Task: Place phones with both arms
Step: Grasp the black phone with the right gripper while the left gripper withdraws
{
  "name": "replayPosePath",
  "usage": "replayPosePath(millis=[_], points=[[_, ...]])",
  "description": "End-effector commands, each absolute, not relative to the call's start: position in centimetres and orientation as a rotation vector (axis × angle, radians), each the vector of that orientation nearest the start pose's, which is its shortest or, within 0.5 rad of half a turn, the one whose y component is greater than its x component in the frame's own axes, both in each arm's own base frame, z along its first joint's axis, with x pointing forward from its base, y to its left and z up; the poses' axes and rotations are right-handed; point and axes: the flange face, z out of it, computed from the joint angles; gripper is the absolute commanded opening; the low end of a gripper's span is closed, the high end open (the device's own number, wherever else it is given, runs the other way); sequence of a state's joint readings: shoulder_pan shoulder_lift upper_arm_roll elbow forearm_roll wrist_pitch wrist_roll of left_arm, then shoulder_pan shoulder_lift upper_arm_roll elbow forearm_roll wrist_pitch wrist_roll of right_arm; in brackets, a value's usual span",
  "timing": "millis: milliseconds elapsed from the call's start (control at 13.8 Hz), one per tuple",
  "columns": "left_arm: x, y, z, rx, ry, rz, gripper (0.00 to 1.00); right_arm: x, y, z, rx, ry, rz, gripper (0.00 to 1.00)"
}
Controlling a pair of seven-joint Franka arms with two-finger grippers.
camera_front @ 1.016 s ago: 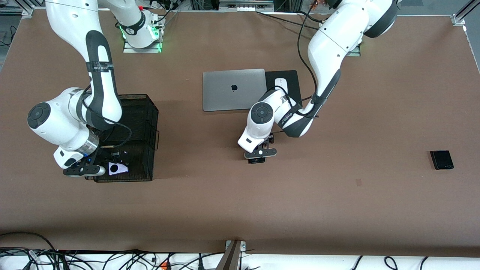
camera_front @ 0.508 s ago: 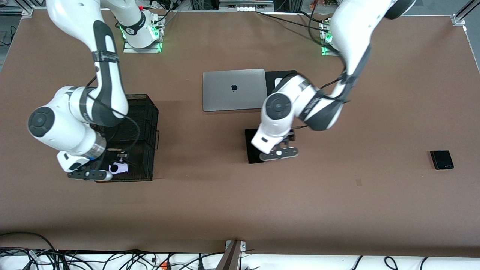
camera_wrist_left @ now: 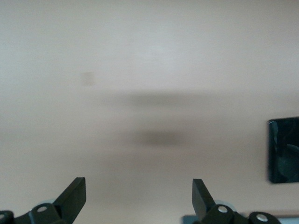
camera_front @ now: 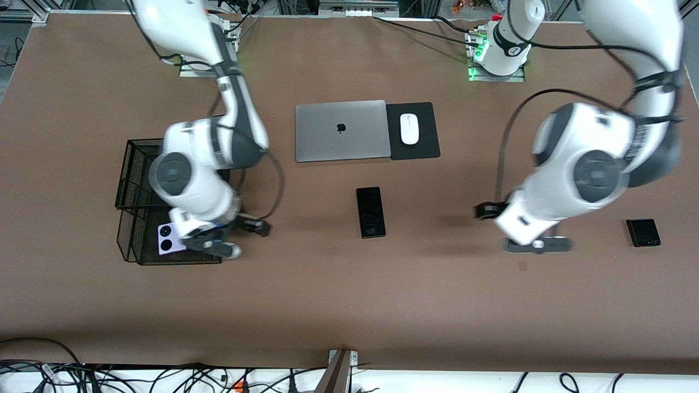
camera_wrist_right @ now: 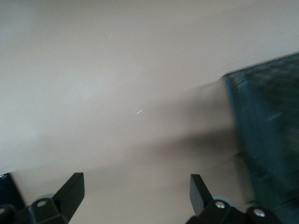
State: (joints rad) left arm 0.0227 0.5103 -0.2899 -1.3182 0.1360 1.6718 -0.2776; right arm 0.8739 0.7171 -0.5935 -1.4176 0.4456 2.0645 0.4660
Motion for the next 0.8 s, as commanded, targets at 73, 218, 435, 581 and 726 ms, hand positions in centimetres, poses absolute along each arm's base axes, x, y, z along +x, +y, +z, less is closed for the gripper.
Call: replayPosePath(millis=[73, 218, 435, 581, 726], points=[[66.9, -3.9, 49.8, -3.116, 0.124, 0.206, 1.0, 62.6, 40.9, 30.8, -3.128, 0.472, -0.159, 1.0], [66.2, 1.9, 52.2, -3.121, 0.088, 0.167, 1.0, 60.3, 46.4, 29.3, -3.113, 0.524, -0.22, 1.0], [63.2, 4.6, 56.2, -3.097, 0.063, 0.193, 1.0, 57.6, 51.4, 27.4, -3.104, 0.507, -0.28, 1.0], [63.2, 7.3, 55.5, -3.102, 0.037, 0.213, 1.0, 55.3, 54.5, 25.9, -3.087, 0.459, -0.341, 1.0], [64.4, 8.2, 52.9, -3.114, 0.038, 0.22, 1.0, 53.8, 56.5, 25.1, -3.068, 0.41, -0.376, 1.0]])
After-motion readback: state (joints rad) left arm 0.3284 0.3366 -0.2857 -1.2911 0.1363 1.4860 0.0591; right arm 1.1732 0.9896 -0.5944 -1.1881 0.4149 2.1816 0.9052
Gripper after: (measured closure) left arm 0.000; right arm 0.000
